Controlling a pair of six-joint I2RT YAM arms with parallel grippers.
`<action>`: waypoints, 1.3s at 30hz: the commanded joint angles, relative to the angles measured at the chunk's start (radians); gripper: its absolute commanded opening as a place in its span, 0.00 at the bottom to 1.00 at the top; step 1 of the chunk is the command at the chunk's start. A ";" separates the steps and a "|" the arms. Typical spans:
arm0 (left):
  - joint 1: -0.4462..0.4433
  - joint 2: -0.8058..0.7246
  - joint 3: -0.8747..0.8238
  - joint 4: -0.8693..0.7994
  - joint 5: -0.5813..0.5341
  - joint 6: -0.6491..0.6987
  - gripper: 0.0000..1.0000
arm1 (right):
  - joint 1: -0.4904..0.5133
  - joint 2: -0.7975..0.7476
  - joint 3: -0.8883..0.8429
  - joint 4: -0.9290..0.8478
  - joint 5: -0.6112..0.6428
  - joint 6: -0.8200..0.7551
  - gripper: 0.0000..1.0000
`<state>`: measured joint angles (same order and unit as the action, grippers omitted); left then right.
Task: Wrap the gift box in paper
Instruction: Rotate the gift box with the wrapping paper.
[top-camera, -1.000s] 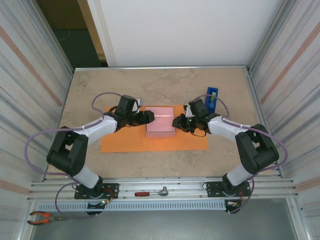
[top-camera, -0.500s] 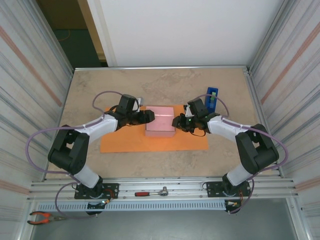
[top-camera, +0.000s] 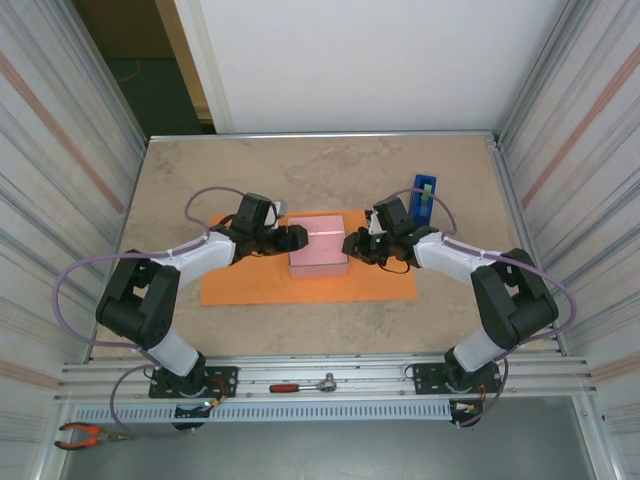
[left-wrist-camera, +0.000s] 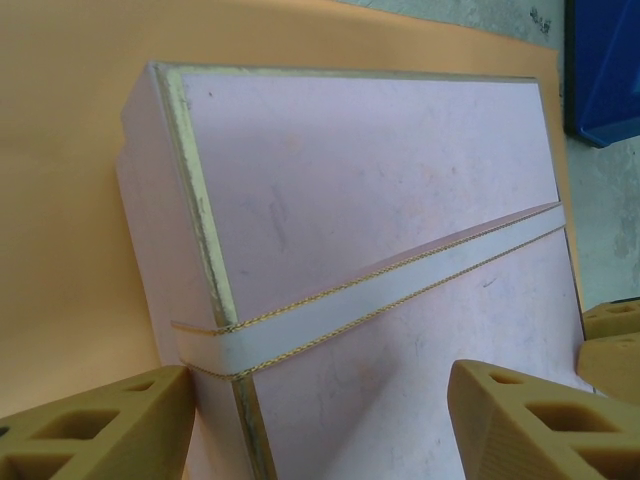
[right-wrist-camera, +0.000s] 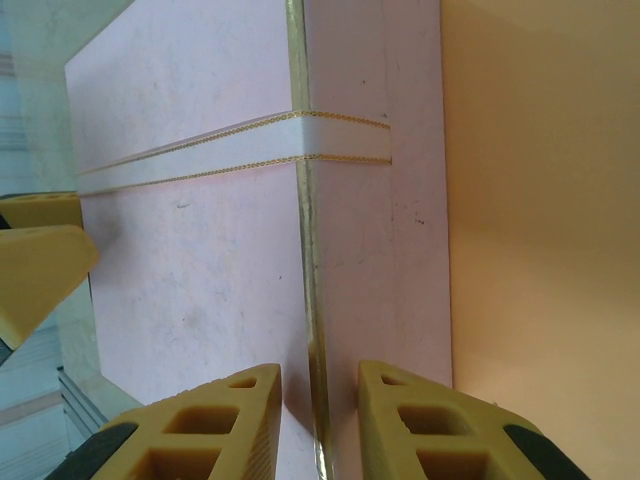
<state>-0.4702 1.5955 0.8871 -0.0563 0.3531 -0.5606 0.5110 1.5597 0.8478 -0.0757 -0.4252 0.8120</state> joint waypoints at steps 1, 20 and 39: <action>-0.009 -0.002 -0.012 0.022 0.050 0.014 0.68 | 0.023 -0.041 -0.007 0.063 -0.013 0.029 0.26; 0.001 0.020 -0.025 0.028 0.037 0.021 0.69 | 0.018 -0.042 -0.064 0.084 -0.002 0.041 0.37; 0.033 0.030 0.019 0.019 0.054 0.036 0.72 | -0.112 -0.190 -0.152 0.020 0.000 0.022 0.68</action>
<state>-0.4385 1.6070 0.8745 -0.0486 0.3824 -0.5453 0.4053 1.4029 0.7116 -0.0349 -0.4194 0.8528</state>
